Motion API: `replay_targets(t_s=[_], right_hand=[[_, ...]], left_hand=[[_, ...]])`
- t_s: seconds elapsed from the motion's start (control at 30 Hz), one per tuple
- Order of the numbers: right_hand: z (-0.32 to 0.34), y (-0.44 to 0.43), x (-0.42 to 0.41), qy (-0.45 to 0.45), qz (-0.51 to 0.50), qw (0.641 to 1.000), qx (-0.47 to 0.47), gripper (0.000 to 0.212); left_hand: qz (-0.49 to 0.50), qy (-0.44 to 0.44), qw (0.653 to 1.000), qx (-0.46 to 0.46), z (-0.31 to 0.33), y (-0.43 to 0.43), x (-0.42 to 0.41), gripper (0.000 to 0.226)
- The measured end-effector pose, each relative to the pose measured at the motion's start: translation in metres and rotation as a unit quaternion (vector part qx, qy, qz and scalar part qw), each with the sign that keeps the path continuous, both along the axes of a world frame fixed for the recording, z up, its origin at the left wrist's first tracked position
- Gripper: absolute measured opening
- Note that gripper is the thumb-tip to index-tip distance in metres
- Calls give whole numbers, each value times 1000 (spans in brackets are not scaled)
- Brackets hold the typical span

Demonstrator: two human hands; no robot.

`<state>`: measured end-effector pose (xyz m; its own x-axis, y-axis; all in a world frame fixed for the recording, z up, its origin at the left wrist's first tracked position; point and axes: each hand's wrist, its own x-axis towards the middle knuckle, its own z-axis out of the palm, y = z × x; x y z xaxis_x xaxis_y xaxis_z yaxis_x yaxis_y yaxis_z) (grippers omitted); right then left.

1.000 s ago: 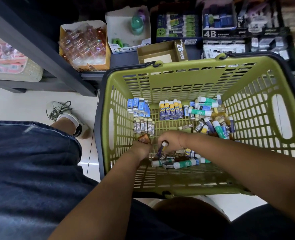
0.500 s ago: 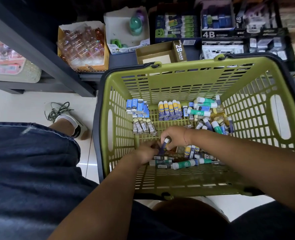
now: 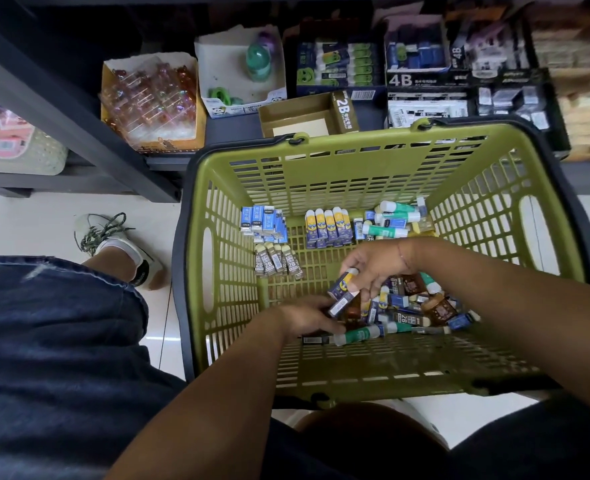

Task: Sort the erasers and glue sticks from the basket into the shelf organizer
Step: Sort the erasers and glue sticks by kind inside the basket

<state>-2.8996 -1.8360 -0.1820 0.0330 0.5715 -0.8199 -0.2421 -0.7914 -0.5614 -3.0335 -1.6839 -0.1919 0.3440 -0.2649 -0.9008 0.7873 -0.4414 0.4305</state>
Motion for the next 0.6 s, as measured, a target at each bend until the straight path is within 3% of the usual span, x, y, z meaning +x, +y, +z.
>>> replay_targets(t_s=[0.13, 0.23, 0.4, 0.47, 0.6], right_hand=[[-2, -7, 6, 48, -173, 983, -19, 54], [-3, -5, 22, 5, -270, 962, -28, 63], [4, 2, 54, -86, -213, 970, -81, 55], [9, 3, 60, -113, -153, 978, -82, 50], [14, 3, 61, -95, -61, 992, -47, 38]], left_hand=[[62, -10, 998, 20, -4, 5, 1, 59], [98, -19, 995, 24, -7, 7, 1, 69], [74, -119, 986, 93, 2, -2, 16, 43], [76, -185, 970, 135, 12, -6, 29, 47], [224, -231, 942, 94, 21, -14, 62, 50]])
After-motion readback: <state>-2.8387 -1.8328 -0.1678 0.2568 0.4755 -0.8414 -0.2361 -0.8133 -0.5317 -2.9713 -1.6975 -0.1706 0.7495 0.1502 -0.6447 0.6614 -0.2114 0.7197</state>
